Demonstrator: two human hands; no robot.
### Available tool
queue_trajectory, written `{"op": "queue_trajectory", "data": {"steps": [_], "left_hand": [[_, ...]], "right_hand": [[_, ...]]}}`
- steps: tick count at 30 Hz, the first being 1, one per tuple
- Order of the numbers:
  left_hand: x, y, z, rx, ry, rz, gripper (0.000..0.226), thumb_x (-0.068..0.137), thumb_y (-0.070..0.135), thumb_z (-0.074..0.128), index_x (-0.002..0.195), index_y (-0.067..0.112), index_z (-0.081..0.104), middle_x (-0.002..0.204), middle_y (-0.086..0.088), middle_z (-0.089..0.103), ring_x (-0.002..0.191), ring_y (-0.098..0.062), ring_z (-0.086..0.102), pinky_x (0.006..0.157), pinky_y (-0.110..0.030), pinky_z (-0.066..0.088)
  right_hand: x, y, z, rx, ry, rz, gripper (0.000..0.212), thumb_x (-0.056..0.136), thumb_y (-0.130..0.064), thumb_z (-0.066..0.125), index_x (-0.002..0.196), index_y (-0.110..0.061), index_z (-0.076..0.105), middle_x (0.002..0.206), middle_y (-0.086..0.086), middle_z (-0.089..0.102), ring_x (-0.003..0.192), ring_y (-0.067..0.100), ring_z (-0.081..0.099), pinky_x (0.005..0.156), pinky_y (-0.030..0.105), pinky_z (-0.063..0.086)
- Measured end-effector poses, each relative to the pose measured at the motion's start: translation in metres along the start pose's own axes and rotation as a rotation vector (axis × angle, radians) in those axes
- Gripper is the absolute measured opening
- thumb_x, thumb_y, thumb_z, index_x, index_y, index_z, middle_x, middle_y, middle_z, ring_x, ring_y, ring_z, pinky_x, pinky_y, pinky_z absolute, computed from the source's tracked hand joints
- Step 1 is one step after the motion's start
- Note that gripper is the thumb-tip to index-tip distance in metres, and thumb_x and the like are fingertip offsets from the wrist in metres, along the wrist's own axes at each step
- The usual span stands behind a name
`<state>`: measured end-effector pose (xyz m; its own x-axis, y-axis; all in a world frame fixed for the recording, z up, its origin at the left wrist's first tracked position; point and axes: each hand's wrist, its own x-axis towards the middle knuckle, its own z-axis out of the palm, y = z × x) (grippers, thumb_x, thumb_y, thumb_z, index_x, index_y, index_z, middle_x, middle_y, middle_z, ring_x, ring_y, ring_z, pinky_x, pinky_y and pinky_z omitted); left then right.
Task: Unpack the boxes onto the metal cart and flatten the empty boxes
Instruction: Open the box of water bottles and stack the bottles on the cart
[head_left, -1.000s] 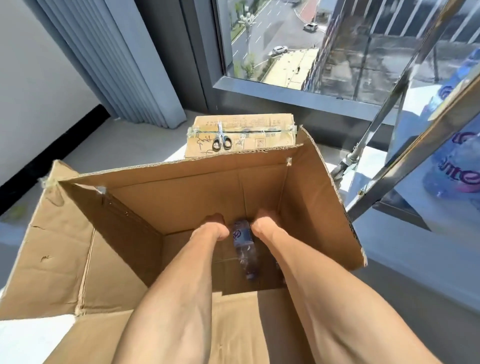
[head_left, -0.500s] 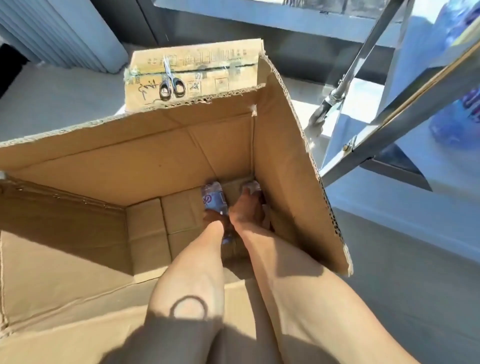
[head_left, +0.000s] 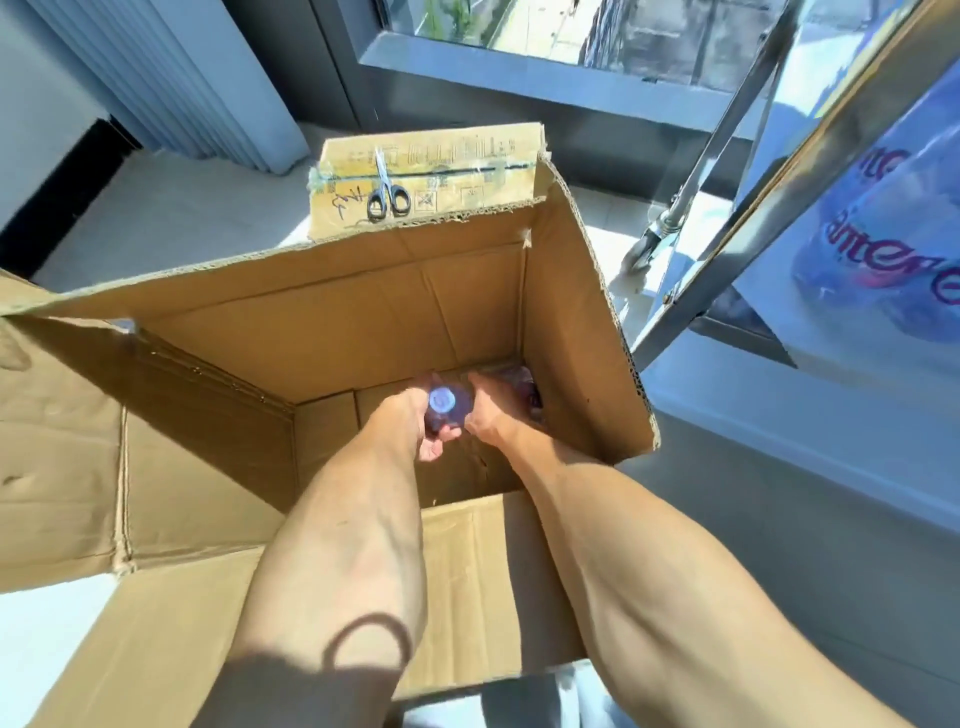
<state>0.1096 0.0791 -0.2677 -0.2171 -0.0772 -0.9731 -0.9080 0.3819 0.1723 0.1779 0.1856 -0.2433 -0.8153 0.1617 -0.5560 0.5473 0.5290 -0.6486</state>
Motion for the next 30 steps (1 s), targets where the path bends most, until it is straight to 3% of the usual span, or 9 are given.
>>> {"op": "queue_trajectory", "data": {"steps": [2,5,12,15,17,20,23,26,30], "left_hand": [[-0.033,0.003,-0.008,0.072,-0.023,0.033,0.045,0.092,0.045,0.04,0.072,0.008,0.055,0.048,-0.011,0.058,0.035,-0.021,0.055,0.056,-0.025,0.035],[-0.078,0.0,-0.021,0.091,0.014,0.115,0.047,0.081,0.055,0.049,0.078,0.009,0.056,0.058,-0.009,0.061,0.049,-0.023,0.057,0.057,-0.026,0.042],[-0.171,-0.012,-0.037,0.052,0.012,0.26,0.037,0.06,0.044,0.062,0.082,0.015,0.062,0.059,-0.006,0.065,0.049,-0.019,0.061,0.056,-0.026,0.049],[-0.2,-0.02,-0.043,0.081,-0.008,0.283,0.055,0.072,0.063,0.054,0.081,0.01,0.062,0.064,-0.009,0.066,0.046,-0.022,0.061,0.047,-0.023,0.046],[-0.212,-0.024,-0.05,0.03,0.087,0.383,0.068,0.085,0.064,0.039,0.1,0.001,0.059,0.086,-0.014,0.069,0.067,-0.031,0.068,0.053,-0.027,0.051],[-0.23,-0.026,-0.051,-0.049,0.216,0.512,0.055,0.088,0.048,0.041,0.119,0.004,0.054,0.111,-0.012,0.064,0.094,-0.034,0.066,0.065,-0.037,0.054],[-0.26,-0.026,-0.033,0.03,0.064,0.518,0.048,0.082,0.047,0.049,0.108,0.01,0.066,0.095,-0.01,0.074,0.077,-0.031,0.071,0.05,-0.036,0.054],[-0.283,-0.034,0.001,0.085,-0.056,0.568,0.047,0.084,0.049,0.049,0.096,0.009,0.069,0.082,-0.01,0.075,0.071,-0.029,0.072,0.059,-0.037,0.056],[-0.308,-0.058,0.062,0.031,-0.32,0.647,0.044,0.092,0.045,0.046,0.076,0.008,0.064,0.067,-0.011,0.066,0.056,-0.025,0.065,0.062,-0.034,0.057]], "right_hand": [[-0.018,-0.019,-0.01,-0.039,0.008,-0.165,0.052,0.097,-0.029,0.053,0.139,0.001,0.043,0.141,0.02,0.049,0.116,0.024,0.061,0.081,0.024,0.053],[-0.053,-0.037,-0.023,-0.097,0.058,-0.192,0.07,0.079,-0.029,0.078,0.138,-0.012,0.046,0.132,0.012,0.058,0.121,0.027,0.055,0.105,0.034,0.043],[-0.131,-0.073,-0.051,0.089,0.218,-0.303,0.05,0.085,-0.037,0.07,0.131,-0.023,0.058,0.126,0.001,0.063,0.114,0.019,0.06,0.103,0.039,0.048],[-0.152,-0.094,-0.064,0.17,0.377,-0.334,0.039,0.089,-0.039,0.063,0.123,-0.019,0.062,0.121,0.005,0.066,0.11,0.023,0.061,0.099,0.043,0.048],[-0.164,-0.112,-0.082,0.196,0.488,-0.326,0.033,0.089,-0.041,0.06,0.106,-0.014,0.067,0.109,0.011,0.069,0.101,0.03,0.063,0.09,0.041,0.049],[-0.182,-0.133,-0.112,0.27,0.54,-0.317,0.036,0.09,-0.043,0.055,0.105,-0.013,0.068,0.11,0.015,0.068,0.104,0.034,0.061,0.088,0.04,0.049],[-0.202,-0.143,-0.137,0.469,0.598,-0.345,0.035,0.09,-0.037,0.052,0.112,-0.012,0.063,0.115,0.015,0.064,0.103,0.032,0.059,0.084,0.037,0.047],[-0.231,-0.129,-0.163,0.619,0.639,-0.353,0.033,0.091,-0.038,0.049,0.112,-0.015,0.062,0.111,0.01,0.065,0.095,0.023,0.059,0.074,0.029,0.041],[-0.269,-0.088,-0.191,0.751,0.747,-0.323,0.039,0.082,-0.053,0.06,0.102,-0.02,0.062,0.1,0.002,0.064,0.093,0.021,0.059,0.078,0.032,0.043]]}}
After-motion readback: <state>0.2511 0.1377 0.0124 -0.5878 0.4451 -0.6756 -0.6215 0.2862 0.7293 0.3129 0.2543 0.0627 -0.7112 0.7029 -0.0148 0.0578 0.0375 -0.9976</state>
